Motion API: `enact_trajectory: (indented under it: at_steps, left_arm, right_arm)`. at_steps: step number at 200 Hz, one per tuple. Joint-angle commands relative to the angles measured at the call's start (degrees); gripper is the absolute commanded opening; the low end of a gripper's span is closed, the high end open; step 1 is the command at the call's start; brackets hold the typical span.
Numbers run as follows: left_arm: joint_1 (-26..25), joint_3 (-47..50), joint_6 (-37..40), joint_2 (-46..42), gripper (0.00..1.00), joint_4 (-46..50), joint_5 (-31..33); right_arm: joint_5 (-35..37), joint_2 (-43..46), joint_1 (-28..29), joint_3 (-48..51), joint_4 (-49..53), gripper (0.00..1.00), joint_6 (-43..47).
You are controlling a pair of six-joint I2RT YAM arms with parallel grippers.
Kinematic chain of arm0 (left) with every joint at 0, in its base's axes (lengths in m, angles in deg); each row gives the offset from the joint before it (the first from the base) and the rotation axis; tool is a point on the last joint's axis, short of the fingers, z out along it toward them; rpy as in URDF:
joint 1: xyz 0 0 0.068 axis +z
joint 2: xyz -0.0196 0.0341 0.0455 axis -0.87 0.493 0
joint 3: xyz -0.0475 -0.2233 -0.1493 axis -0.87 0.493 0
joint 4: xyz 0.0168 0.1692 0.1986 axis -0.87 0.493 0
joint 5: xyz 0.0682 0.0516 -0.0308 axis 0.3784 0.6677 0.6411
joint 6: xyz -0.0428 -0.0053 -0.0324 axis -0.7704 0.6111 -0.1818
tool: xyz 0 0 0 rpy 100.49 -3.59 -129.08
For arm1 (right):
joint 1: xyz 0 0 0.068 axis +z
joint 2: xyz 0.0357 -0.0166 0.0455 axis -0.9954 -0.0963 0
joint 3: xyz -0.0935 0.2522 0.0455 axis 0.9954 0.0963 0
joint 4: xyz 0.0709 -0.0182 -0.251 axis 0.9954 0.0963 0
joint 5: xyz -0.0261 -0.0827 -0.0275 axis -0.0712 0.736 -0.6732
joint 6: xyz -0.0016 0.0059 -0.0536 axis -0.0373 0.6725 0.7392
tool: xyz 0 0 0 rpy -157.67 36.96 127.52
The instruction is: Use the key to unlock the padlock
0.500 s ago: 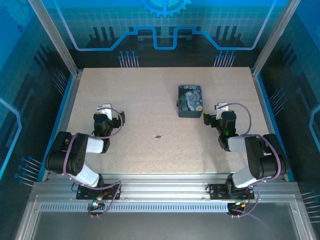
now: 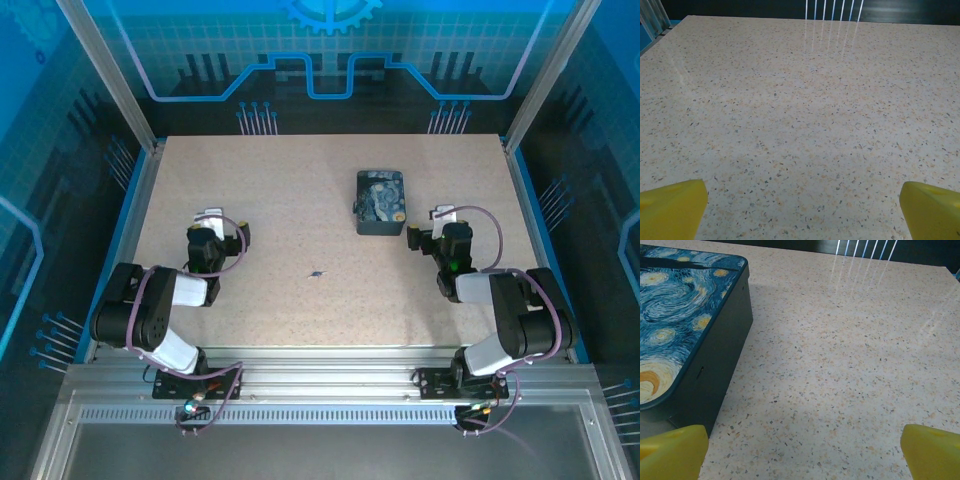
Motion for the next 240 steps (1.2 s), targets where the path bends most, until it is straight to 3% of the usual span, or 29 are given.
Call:
enact_trajectory:
  at_steps: [1,137,162,178,204,240]
  left_arm:
    - [0.02,-1.04,0.41,-0.23,0.99,-1.02,-0.71]
    - [0.17,-1.25,0.17,-0.18,0.99,-0.69,-0.98]
    - [1.78,-1.40,-0.96,-0.44,0.99,-0.11,-3.52]
    - [1.77,-0.92,-1.27,-2.50,0.99,0.78,-2.50]
    - [1.27,-3.83,-1.61,-8.54,0.99,11.01,1.07]
    - [0.90,-11.14,-6.61,-14.60,0.99,27.61,6.26]
  right_arm:
    - [0.43,0.02,-0.67,-0.79,-1.08,1.00,-0.53]
    - [0.41,0.02,-0.65,-0.79,-1.10,1.00,-0.53]
    - [0.61,0.21,-0.67,-0.73,-1.41,1.00,-0.57]
    - [0.05,2.31,-1.02,-2.43,3.38,1.00,-0.82]
    - [2.95,7.13,-0.36,-8.13,17.76,1.00,-1.78]
    - [3.06,14.72,-0.69,-10.89,27.29,1.00,-8.02]
